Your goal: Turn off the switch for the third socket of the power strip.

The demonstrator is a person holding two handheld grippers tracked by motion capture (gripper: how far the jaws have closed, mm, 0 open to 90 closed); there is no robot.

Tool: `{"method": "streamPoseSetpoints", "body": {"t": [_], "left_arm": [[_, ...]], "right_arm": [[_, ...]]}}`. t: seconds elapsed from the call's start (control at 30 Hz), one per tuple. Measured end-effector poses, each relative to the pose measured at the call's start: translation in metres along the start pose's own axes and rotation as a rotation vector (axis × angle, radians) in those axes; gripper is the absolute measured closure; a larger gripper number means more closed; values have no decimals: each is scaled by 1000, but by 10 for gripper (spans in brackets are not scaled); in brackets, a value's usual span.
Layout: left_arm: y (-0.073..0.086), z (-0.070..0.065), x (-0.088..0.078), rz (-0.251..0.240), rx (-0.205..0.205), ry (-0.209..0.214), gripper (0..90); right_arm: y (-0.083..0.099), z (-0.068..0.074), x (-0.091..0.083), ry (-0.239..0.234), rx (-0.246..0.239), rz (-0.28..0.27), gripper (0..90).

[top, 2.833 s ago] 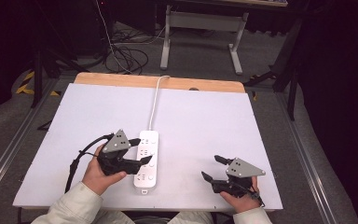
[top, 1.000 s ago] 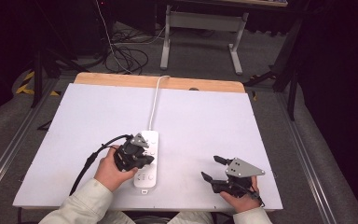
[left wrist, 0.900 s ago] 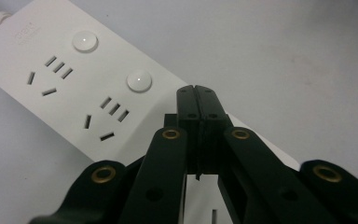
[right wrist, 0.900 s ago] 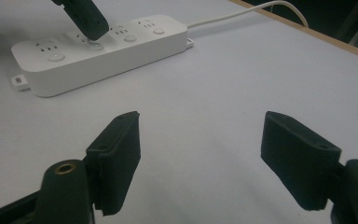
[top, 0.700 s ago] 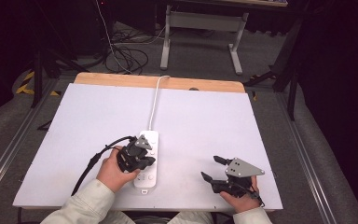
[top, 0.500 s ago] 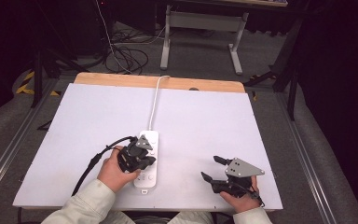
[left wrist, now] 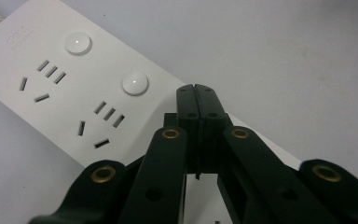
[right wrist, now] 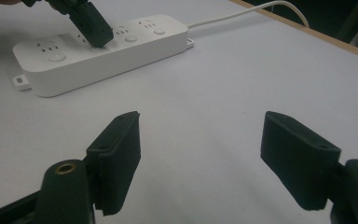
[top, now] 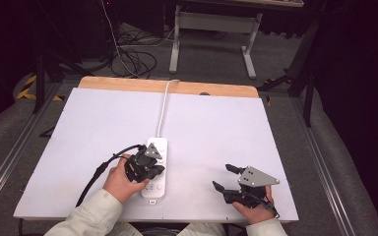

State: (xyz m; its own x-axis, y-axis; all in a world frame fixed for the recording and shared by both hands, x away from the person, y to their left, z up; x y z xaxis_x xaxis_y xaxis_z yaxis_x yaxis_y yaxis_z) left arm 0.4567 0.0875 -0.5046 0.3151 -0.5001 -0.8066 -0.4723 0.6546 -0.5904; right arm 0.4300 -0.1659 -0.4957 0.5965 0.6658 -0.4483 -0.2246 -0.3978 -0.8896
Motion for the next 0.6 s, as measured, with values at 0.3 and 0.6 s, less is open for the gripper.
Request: {"method": "streamPoseSetpoints", "body": {"t": [0.3, 0.6], "left_arm": [[1, -1, 0, -11, 13, -12, 900], [1, -2, 1, -13, 17, -25, 900]], "right_arm": [[0, 1, 0, 0, 6, 1, 293], [0, 1, 0, -1, 7, 2, 293]]}}
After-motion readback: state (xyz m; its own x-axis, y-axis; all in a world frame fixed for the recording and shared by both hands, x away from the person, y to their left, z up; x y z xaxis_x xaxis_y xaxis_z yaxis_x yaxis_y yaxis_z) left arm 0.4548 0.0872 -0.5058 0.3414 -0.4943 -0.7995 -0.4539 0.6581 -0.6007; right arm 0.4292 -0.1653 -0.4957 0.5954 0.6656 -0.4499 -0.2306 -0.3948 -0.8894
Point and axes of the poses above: each handheld gripper's, and its own axes: x roughly forward along the jaws, y roughly out of its underside, z roughly to its left, the point moved 7 cm from there along x, roughly forward along the jaws, and after that the axes turned 2 degrees about x, right-handed, at the moved point
